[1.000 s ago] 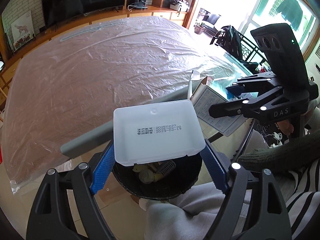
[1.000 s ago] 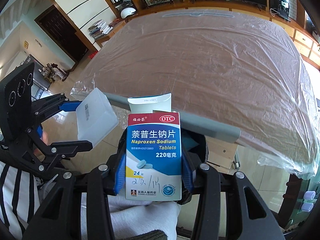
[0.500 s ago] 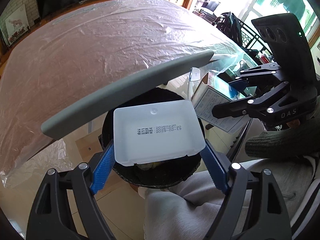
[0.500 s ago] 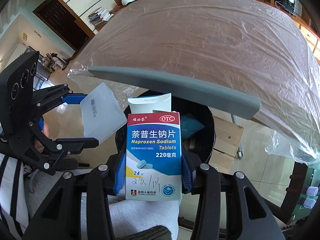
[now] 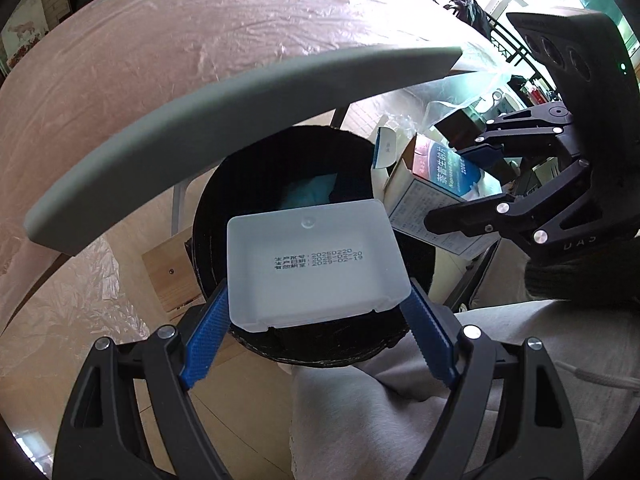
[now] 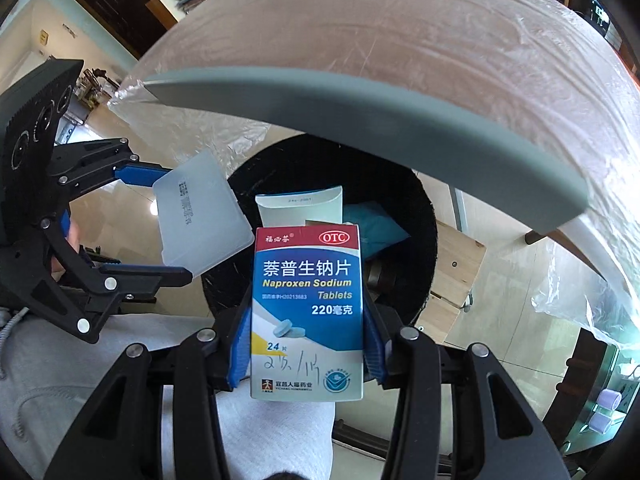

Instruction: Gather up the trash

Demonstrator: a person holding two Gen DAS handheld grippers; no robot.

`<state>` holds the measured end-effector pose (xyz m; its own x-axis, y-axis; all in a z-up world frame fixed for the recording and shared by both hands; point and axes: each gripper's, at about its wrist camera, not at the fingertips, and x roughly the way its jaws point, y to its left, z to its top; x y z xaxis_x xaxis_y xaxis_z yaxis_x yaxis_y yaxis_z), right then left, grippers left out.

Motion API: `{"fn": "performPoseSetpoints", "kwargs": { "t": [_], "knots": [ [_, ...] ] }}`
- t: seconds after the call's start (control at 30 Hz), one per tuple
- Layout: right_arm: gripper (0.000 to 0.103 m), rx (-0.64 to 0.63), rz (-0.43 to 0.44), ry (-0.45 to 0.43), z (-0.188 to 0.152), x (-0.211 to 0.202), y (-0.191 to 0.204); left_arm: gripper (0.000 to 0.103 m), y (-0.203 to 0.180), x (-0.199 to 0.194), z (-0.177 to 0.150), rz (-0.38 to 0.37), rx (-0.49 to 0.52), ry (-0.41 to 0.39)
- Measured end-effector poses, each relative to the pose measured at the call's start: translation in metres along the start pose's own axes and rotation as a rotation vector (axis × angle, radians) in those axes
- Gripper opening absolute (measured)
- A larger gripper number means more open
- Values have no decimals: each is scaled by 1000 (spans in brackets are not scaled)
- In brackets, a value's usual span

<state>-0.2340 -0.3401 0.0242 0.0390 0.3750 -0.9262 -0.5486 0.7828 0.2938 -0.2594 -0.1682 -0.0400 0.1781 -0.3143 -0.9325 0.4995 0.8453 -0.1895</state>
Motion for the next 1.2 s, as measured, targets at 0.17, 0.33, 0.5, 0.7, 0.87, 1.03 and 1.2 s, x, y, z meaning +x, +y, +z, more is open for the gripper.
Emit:
{"fn": "performPoseSetpoints", "kwargs": {
  "t": [0.17,0.33,0.5,0.7,0.87,1.03,1.2],
  "knots": [
    [45,8,-16,20,5,19,0,84,4,16,3,19,0,29],
    [47,18,-45,43,6,34,-2,84,8,31,7,19,1,68],
    [73,60,-46,39,4,31,-7,84,12,32,8,35,-13,87],
    [74,86,9,8,4,-12,-21,84,12,5,12,-44,-8,131],
    [83,79,107,-154,21,-85,-28,94,9,-68,38,-129,5,-34],
    [99,167,-66,-450,59,-144,-66,101,52,-126,78,-37,-77,-350],
    [99,249,-345,-550,107,-130,-141,101,136,-106,114,222,-249,-426]
  ]
}}
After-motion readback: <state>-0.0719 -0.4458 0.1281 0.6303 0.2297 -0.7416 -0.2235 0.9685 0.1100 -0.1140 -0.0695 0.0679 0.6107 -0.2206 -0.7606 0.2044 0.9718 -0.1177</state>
